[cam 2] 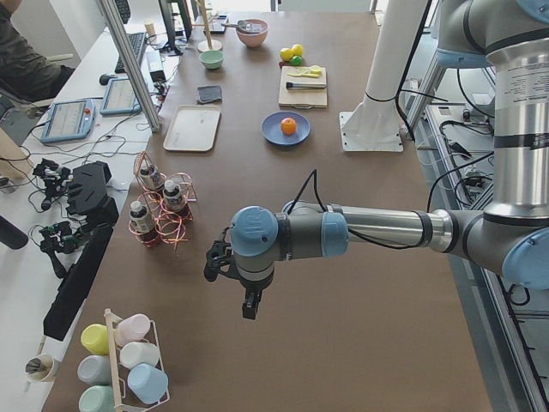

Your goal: Pick orange to plate

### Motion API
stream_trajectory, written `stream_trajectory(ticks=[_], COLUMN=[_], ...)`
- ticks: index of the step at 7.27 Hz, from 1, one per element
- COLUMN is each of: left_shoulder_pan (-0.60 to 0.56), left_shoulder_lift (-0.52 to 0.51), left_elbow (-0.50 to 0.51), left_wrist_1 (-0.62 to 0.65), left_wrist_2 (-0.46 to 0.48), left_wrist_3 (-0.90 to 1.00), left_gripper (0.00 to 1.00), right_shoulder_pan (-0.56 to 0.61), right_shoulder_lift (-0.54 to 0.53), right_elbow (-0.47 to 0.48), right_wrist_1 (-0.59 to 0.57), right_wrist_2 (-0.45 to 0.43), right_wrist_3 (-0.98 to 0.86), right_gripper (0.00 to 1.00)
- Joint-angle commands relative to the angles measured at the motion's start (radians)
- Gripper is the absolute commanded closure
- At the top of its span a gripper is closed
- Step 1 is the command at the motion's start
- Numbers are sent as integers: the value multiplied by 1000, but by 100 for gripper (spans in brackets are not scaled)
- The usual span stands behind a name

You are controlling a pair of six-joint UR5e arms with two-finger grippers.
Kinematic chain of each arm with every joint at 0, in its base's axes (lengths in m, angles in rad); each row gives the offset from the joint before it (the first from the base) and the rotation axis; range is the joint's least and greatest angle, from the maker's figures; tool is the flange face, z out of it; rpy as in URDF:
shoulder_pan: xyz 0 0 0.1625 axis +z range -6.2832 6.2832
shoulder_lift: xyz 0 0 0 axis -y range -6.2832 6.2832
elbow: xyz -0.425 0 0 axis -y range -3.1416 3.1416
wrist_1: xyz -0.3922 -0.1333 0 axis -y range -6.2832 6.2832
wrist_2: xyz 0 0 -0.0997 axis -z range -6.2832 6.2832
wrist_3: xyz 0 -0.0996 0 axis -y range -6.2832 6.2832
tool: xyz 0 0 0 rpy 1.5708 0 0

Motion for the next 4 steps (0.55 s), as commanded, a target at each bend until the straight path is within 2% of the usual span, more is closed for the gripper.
stream_trajectory(ticks=[1,4], left_shoulder_pan=[2,2], left_shoulder_lift=[-3,0], left_elbow=[1,2], left_wrist_1=[0,-38], left_wrist_2=[0,-3], left_wrist_3=[-2,-69], left_gripper=[3,3], right_shoulder_pan=[0,-1], right_shoulder_lift=[0,-2], right_elbow=[-1,-1], right_wrist_1=[0,0], right_wrist_2=[2,2], right_wrist_3=[2,10], right_gripper=[0,0])
